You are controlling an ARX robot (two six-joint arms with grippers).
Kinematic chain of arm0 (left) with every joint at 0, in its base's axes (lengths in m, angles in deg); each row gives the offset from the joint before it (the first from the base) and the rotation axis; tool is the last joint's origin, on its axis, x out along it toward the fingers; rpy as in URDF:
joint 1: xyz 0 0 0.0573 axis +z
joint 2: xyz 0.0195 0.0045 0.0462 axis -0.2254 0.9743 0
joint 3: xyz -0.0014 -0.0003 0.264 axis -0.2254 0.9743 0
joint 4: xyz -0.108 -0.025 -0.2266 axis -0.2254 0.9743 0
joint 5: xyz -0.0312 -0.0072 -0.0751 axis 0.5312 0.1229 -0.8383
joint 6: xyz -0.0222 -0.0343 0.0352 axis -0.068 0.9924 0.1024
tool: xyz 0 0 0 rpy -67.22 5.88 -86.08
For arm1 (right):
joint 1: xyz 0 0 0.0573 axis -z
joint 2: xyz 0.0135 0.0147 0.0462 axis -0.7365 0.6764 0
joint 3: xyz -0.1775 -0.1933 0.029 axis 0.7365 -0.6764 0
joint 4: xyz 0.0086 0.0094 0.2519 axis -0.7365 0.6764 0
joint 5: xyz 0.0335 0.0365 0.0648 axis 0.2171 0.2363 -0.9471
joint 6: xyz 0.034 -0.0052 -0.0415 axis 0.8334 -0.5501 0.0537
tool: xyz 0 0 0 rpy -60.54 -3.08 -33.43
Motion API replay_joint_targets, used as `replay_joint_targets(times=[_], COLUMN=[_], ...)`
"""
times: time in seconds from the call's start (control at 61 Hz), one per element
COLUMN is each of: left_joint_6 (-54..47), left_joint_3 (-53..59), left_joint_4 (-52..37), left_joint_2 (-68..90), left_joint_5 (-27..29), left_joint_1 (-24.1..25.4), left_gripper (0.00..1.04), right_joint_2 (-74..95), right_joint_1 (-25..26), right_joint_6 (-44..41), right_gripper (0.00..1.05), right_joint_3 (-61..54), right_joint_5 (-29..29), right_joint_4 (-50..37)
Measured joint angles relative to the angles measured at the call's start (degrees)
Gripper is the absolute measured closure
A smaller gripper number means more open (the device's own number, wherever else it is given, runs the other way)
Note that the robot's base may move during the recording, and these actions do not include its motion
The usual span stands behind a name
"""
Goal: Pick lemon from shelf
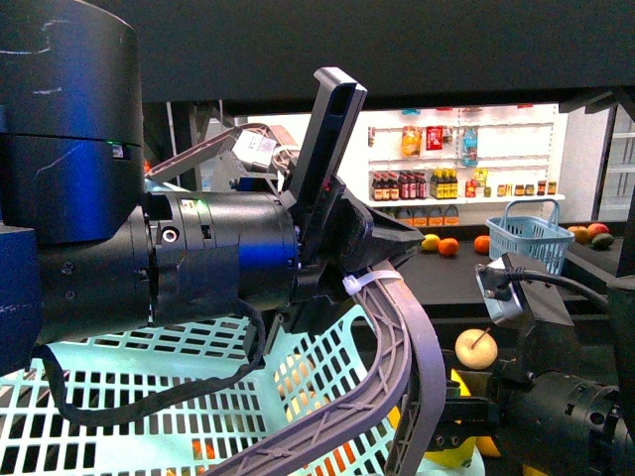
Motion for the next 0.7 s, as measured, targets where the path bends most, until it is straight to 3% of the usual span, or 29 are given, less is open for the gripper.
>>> replay_joint_targets(times=[0.148, 0.393, 0.705], left_joint_6=[0.0, 0.4, 0.5], left_joint_3=[0.0, 0.0, 0.0], left_joint_4=[0.0, 0.0, 0.0], left_joint_2=[0.0, 0.0, 0.0], left_joint_5=[-0.2, -0.2, 0.2], left_joint_1=[0.0, 0.0, 0.0], left_gripper=[0.98, 0.98, 0.98], right_joint_2=[0.2, -0.2, -17.3], right_joint_1=[0.0, 0.9, 10.3], right_joint_6=[1.1, 2.1, -7.5], right_gripper=[0.01, 0.02, 0.02], right_joint_3=[0.0, -0.1, -7.2], right_joint_5=[0.1, 0.1, 5.2], right_joint_4=[-0.9, -0.3, 9.3])
